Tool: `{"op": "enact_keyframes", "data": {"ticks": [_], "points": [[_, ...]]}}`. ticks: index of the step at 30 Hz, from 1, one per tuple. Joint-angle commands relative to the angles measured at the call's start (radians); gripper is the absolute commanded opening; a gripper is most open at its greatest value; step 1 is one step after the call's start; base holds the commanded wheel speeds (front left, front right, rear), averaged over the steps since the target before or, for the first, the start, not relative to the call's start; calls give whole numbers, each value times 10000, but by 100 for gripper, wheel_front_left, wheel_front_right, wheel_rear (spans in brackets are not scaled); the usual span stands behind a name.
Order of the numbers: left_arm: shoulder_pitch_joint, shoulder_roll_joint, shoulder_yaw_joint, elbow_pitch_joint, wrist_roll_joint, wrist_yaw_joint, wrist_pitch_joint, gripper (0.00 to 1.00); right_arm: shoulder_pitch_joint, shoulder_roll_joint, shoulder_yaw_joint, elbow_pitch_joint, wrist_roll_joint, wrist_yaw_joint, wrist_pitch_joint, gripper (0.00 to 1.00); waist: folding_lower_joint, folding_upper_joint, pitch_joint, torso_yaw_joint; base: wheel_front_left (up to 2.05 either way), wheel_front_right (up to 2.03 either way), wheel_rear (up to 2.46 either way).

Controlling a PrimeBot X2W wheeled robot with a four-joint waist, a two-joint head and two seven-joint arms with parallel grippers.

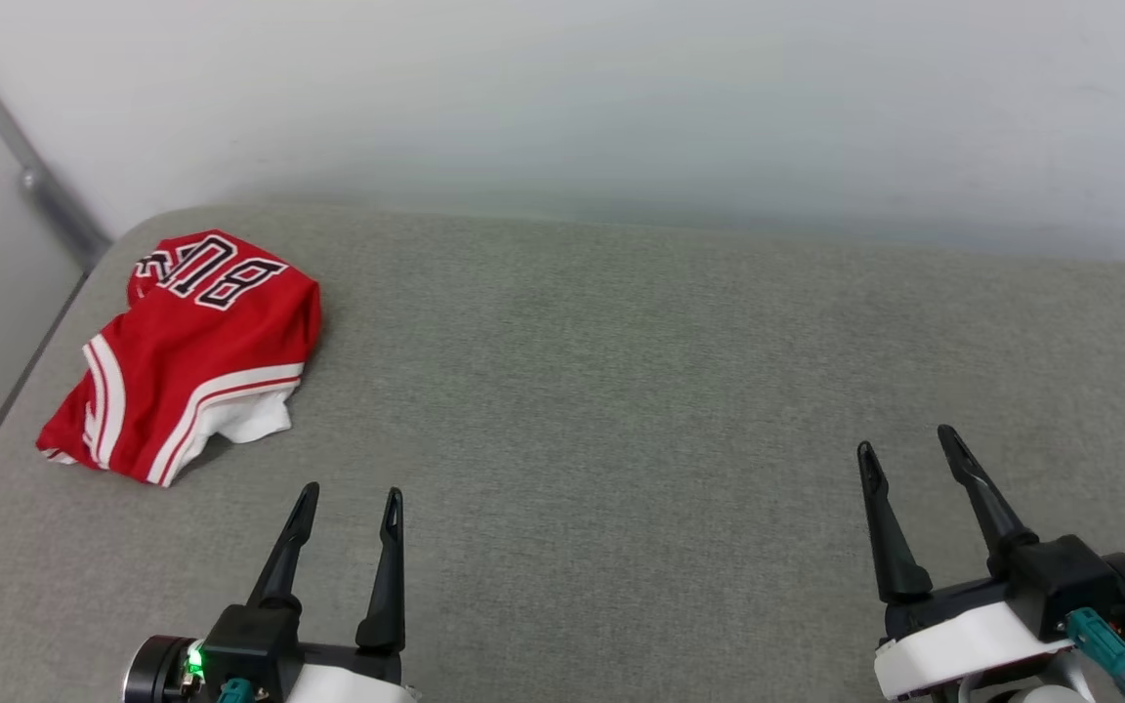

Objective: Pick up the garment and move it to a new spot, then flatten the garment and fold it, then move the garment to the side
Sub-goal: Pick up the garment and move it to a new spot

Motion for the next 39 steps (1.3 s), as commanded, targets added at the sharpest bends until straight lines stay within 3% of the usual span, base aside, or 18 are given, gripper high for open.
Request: {"op": "enact_keyframes", "data": {"ticks": [1,12,21,39], "points": [[72,-10,42,-38,-9,15,-28,100,137,16,74,18,25,-3,-21,100,0,0,-92,348,0,0,0],[360,-11,286,-134,44,-54,-28,100,219,15,428,158,238,-3,-20,100,0,0,-306,1902,0,0,0],[526,-12,403,-180,119,-160,-28,100,336,15,621,176,339,-3,-20,100,0,0,-448,2793,0,0,0],[569,-11,458,-328,-111,-143,-28,100,228,15,720,113,369,-3,-19,100,0,0,-296,2994,0,0,0]]}}
